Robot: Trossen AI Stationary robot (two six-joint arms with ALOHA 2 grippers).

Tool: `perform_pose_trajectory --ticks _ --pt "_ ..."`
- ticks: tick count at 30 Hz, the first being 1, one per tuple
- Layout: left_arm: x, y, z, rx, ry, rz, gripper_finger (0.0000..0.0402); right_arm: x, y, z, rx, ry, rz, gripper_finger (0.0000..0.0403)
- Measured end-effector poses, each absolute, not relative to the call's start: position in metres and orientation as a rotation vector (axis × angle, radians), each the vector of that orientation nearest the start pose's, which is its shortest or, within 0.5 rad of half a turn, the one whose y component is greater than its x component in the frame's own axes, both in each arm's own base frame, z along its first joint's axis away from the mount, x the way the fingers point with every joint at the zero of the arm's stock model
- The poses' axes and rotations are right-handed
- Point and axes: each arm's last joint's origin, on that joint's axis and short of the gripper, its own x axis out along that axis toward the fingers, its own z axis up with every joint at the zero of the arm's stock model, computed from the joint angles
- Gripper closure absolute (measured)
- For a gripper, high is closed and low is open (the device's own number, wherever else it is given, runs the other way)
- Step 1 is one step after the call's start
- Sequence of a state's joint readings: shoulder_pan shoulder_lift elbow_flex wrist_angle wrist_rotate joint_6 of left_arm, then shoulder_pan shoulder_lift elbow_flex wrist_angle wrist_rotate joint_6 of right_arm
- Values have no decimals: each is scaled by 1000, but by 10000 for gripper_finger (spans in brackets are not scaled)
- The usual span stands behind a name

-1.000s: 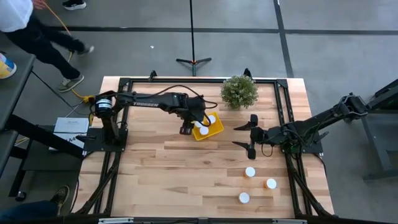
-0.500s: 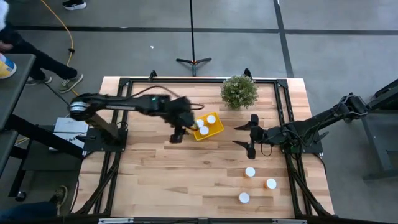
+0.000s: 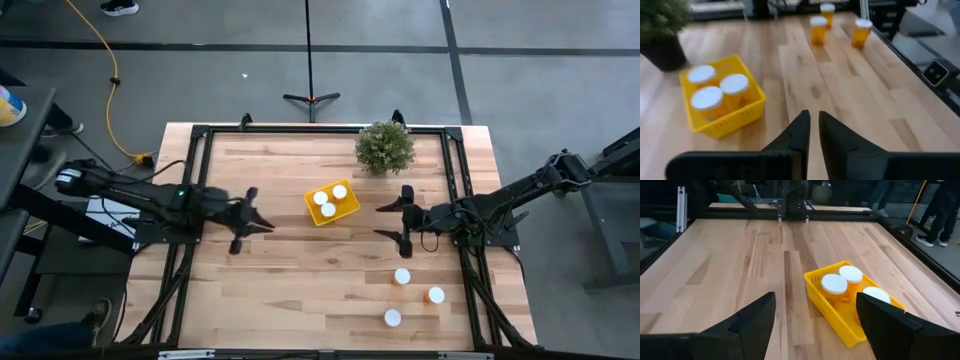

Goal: Pick and place pill bottles into a basket
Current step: Put the orange pill bottle into the yellow bin

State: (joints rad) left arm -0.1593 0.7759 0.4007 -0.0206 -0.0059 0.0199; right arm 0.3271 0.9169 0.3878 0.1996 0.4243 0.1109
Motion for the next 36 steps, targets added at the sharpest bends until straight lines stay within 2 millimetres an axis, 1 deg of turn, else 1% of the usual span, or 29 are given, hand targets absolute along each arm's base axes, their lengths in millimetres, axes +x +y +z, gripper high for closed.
perform_pose_trajectory --ticks 4,7,9,11,14,16,18,21,25,27,29,33,36 --pt "152 -28 211 67 325 -119 340 185 50 214 2 263 -120 135" --pt "143 -31 205 69 305 -149 347 188 50 226 5 149 -128 135" --pt "139 -33 200 78 291 -166 351 189 52 234 -11 72 -65 135" --pt "135 -34 195 83 273 -165 354 191 55 234 -24 62 -11 135" --pt "132 -35 189 81 260 -161 357 197 56 227 -59 184 -44 135" --pt "130 -34 185 70 263 -158 358 205 58 228 -51 260 -65 135" --pt "130 -34 184 66 268 -157 357 213 63 233 -31 315 -27 135" --pt "130 -34 184 65 264 -157 359 226 78 243 -22 409 65 134" --pt "130 -34 184 65 264 -157 361 240 94 255 -33 572 44 134" --pt "130 -34 184 65 264 -157 360 247 100 257 -29 642 42 134" --pt "130 -34 184 65 264 -157 358 255 106 257 -1 690 68 135" --pt "130 -34 184 50 265 -155 355 273 115 250 8 756 136 134" --pt "130 -34 184 50 267 -155 357 291 116 248 -46 751 102 135"
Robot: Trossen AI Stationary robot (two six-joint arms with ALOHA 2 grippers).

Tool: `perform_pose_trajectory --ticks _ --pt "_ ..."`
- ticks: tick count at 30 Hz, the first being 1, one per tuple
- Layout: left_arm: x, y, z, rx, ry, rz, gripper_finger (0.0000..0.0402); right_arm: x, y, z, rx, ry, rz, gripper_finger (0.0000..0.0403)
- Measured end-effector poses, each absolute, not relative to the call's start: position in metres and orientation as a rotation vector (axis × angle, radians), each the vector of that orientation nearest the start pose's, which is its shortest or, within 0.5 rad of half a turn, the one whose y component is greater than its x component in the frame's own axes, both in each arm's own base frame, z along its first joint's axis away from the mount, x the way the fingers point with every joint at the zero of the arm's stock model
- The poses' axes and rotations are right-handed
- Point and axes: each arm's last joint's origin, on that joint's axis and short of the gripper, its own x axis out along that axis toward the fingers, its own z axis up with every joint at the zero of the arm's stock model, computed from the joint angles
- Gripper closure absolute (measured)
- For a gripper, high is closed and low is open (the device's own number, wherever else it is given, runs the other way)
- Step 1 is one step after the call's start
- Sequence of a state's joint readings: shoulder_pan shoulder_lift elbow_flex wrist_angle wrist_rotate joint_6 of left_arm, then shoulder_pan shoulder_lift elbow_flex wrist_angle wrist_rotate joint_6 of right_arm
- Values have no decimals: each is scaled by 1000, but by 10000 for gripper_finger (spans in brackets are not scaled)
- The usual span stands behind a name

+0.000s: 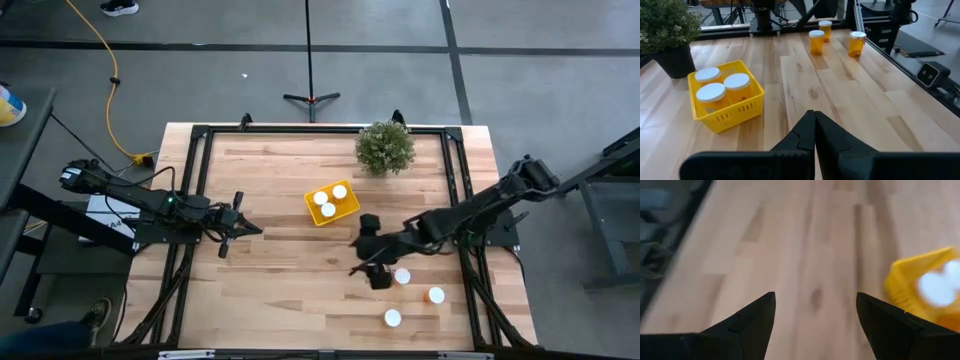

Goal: Pick and place pill bottles into a basket
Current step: Put the orange pill bottle into the yellow bin

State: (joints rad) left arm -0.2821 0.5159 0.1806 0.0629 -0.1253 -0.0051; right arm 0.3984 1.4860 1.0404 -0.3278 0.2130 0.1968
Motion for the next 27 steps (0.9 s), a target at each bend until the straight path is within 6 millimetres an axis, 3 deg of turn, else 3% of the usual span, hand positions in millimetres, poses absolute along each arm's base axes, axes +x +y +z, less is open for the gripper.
perform_pose_trajectory --ticks 4,7,14,21,27 --pt "130 -34 184 50 269 -155 356 312 114 242 -109 762 30 135" --pt "130 -34 183 51 272 -155 356 324 111 236 -59 806 -7 136" --pt "130 -34 183 52 277 -155 355 335 105 219 17 996 -83 100" --pt "130 -34 183 52 280 -159 355 327 110 223 169 1201 -61 64" --pt "130 -34 183 51 281 -162 355 298 120 223 284 1488 -154 67"
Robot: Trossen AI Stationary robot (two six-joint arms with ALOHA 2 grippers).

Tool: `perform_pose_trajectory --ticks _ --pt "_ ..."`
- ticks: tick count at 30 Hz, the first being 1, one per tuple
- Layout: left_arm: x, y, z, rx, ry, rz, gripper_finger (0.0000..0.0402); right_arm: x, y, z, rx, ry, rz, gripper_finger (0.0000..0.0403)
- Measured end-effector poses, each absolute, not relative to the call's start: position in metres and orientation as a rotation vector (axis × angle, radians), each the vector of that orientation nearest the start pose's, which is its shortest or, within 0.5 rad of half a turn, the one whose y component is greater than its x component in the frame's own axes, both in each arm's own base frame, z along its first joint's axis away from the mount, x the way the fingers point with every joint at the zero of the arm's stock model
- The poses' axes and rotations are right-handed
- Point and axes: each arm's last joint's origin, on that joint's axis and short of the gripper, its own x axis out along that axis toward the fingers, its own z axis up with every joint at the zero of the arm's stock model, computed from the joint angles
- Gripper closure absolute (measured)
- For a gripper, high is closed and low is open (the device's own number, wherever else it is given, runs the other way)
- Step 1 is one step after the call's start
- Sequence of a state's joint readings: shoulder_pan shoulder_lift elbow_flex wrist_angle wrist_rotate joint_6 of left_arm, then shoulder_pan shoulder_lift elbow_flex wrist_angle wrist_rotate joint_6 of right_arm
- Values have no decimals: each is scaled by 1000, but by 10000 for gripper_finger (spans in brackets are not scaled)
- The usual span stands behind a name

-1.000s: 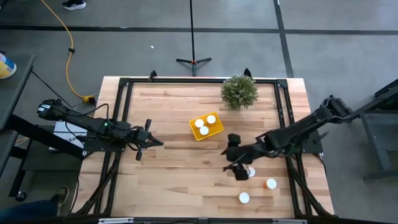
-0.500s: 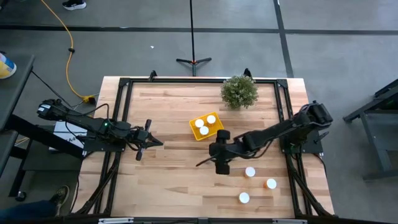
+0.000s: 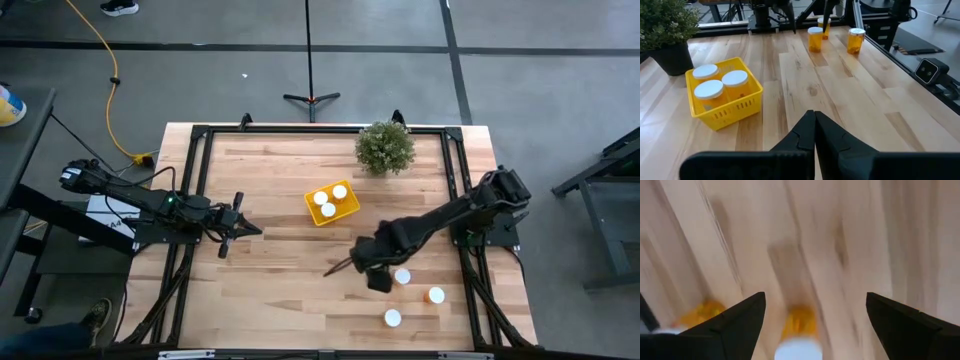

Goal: Pick and place pill bottles into a basket
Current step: Put the orange pill bottle into the yellow bin

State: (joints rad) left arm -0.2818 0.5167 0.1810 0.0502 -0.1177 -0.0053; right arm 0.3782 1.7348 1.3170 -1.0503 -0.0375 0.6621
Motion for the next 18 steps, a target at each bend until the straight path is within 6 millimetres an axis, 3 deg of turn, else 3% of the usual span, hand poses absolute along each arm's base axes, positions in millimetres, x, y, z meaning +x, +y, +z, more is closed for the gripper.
perform_pose_trajectory --ticks 4,18 --pt "130 -34 183 56 280 -166 355 286 127 223 309 1574 -208 68" --pt "130 -34 183 58 279 -167 355 270 144 218 293 1610 -297 68"
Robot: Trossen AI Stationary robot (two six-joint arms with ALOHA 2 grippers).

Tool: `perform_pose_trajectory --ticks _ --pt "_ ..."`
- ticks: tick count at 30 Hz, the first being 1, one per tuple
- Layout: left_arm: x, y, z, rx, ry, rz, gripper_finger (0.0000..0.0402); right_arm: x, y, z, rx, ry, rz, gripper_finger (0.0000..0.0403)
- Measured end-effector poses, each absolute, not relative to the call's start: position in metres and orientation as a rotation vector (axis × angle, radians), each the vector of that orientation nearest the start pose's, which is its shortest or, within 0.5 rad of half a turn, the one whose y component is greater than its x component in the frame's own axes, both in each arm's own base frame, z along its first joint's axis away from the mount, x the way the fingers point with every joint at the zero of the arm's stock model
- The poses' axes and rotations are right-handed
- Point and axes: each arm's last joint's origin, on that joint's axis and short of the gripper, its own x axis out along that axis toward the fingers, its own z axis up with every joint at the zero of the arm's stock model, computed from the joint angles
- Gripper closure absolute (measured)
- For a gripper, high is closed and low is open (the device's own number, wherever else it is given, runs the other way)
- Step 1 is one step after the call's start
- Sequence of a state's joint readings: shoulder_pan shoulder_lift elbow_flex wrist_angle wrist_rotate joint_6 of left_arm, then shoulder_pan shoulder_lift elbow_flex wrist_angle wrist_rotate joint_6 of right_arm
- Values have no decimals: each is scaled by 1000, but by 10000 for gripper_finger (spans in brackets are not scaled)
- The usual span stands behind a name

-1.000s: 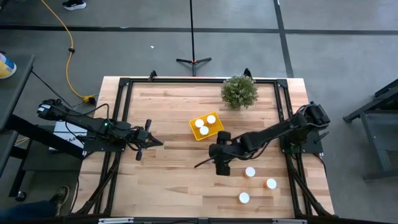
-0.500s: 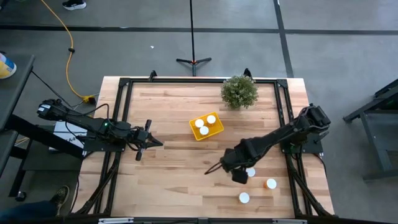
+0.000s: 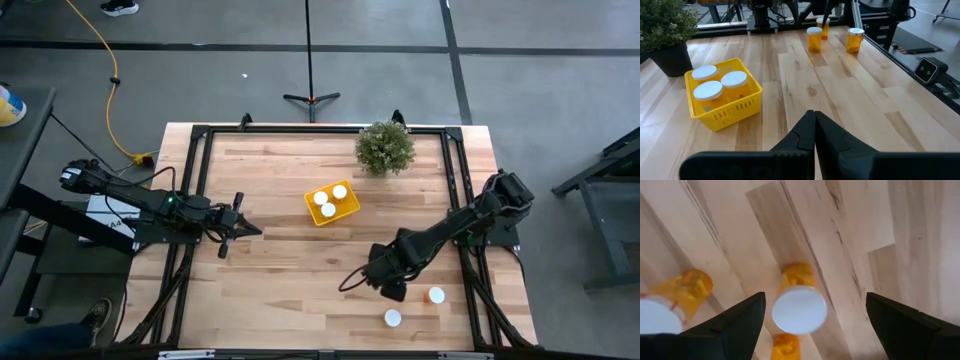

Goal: Pick and place pill bottles into a basket
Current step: Put the orange pill bottle into the yellow bin

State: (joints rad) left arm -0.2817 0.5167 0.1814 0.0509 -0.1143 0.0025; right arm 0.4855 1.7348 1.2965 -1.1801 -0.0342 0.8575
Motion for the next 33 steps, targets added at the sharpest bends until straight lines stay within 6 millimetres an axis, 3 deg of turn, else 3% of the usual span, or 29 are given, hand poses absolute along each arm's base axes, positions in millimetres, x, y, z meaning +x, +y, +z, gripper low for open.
perform_pose_trajectory --ticks 14,33 --pt "130 -34 183 58 278 -167 355 264 143 197 310 1619 -311 68" --pt "130 -34 183 58 278 -166 355 263 144 196 344 1637 -318 68"
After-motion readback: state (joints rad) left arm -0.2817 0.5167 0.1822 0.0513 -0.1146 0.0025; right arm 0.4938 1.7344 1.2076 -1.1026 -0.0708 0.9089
